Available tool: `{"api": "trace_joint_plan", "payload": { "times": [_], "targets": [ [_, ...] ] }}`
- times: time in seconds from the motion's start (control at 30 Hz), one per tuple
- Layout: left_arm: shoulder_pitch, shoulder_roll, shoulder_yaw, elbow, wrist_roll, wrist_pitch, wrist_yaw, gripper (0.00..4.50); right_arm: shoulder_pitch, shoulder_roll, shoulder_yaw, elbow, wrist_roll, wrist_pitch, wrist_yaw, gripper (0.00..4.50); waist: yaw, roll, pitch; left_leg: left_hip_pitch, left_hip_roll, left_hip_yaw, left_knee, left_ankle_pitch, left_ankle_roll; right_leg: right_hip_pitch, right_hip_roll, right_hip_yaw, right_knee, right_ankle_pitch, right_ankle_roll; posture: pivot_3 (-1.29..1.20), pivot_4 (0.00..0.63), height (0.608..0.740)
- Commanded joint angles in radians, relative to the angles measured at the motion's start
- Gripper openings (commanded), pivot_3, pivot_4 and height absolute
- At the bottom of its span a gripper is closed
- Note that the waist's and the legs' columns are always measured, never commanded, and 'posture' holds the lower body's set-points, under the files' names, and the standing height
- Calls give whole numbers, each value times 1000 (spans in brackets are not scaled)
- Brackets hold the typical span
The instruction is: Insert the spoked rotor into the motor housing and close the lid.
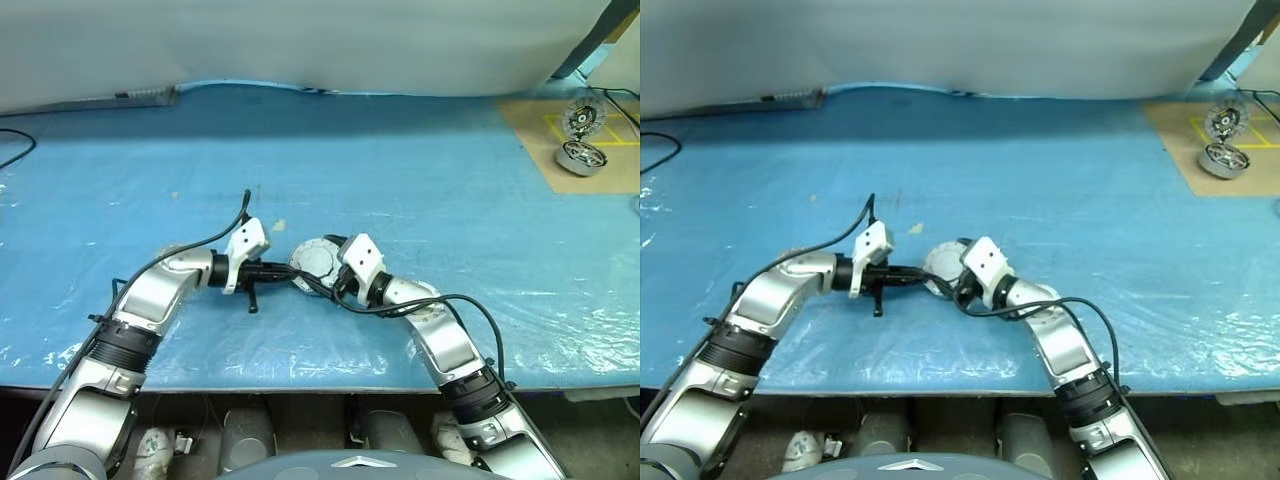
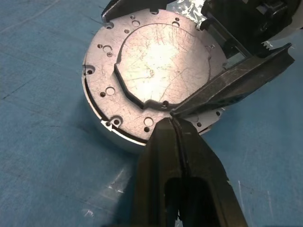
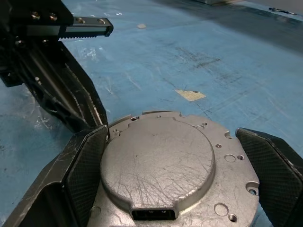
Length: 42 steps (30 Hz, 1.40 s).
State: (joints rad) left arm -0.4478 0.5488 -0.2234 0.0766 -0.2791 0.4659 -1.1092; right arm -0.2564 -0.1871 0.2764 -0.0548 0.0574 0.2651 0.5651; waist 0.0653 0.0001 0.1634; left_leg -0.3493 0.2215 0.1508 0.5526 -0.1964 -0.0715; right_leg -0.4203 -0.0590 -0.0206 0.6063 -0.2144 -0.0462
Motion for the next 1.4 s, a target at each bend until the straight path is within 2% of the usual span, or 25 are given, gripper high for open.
{"api": "trace_joint_plan", "payload": {
  "times": [0.03, 0.1, 0.43, 0.63, 0.9, 1.0, 1.1, 1.17, 1.23, 1.3, 1.37, 1.4],
  "targets": [
    [14, 1, -22, 0, 12, 11, -7, 0, -27, 6, 3, -39, 23, 70, 4, 4471, -2, 0, 0, 0, 0, 0, 0, 0, 0, 0, 0, 0, 0, 0, 0, 0, 150, 740],
    [16, 1, -22, -2, 11, 11, -6, 0, -25, 26, -10, -58, 62, 109, 7, 4471, -2, 0, 0, 0, 0, 0, 0, 0, 0, 0, 0, 0, 0, 0, 0, 0, 150, 740],
    [26, 7, -19, -9, 10, 12, -2, 0, -18, 5, 17, -72, 39, 106, 27, 4471, -3, 0, 0, 0, 0, 0, 0, 0, 0, 0, 0, 0, 0, 0, 0, 0, 150, 740],
    [16, 3, -14, 11, 23, 1, 20, 0, 0, 39, -21, -80, 82, 111, 6, 4471, -2, 0, 0, 0, 0, 0, -1, 0, 0, 0, 0, 0, -1, 0, 0, 0, 150, 740],
    [13, 8, -16, 15, 23, -4, 21, 0, 6, 32, 39, -6, -38, -53, -36, 4471, -3, 0, 0, 0, 0, 0, -1, 0, 0, 0, 0, 0, 0, 0, 0, 0, 150, 740],
    [17, 12, -15, 11, 22, -1, 18, 0, 12, 70, -2, -51, 94, 51, 14, 4471, -3, 0, 0, 0, 0, 0, 0, 0, 0, 0, 0, 0, 0, 0, 0, 0, 150, 740],
    [19, 14, -15, 8, 21, 1, 16, 0, 3, 29, 37, -39, 38, 77, 31, 4471, -7, 0, 0, 0, 0, 0, -1, 0, 0, 0, 0, 0, -1, 0, 0, 0, 150, 740],
    [18, 14, -15, 9, 21, 1, 15, 0, -1, 82, -22, -66, 137, 153, 17, 4471, -9, 0, 0, 0, 0, 0, -2, 0, 0, 0, 0, 0, -1, 0, 0, 0, 150, 740],
    [20, 13, -14, 7, 20, 3, 14, 0, -15, 23, 45, -53, 30, 90, 33, 4471, -13, 0, 0, 0, 0, 0, -2, 0, 0, 0, 0, 0, -1, 0, -1, 0, 150, 740],
    [22, 11, -15, 5, 20, 4, 15, 0, -16, 81, -21, -77, 136, 163, 16, 4471, -17, 0, 0, 0, 0, 0, -2, 0, 0, 0, 0, 0, -1, 0, -1, 0, 150, 740],
    [23, 10, -16, 2, 19, 8, 16, 0, -23, 54, 6, -70, 94, 158, 21, 4471, -20, 0, 0, 0, 0, 0, -2, 0, 0, 0, 0, 0, -1, 0, -1, 0, 150, 740],
    [22, 9, -16, 2, 19, 7, 16, 0, -30, 118, -68, -91, 205, 236, -8, 4471, -20, 0, 0, 0, 0, 0, -2, 0, 0, 0, 0, 0, -1, -1, -1, 0, 150, 740]
  ]
}}
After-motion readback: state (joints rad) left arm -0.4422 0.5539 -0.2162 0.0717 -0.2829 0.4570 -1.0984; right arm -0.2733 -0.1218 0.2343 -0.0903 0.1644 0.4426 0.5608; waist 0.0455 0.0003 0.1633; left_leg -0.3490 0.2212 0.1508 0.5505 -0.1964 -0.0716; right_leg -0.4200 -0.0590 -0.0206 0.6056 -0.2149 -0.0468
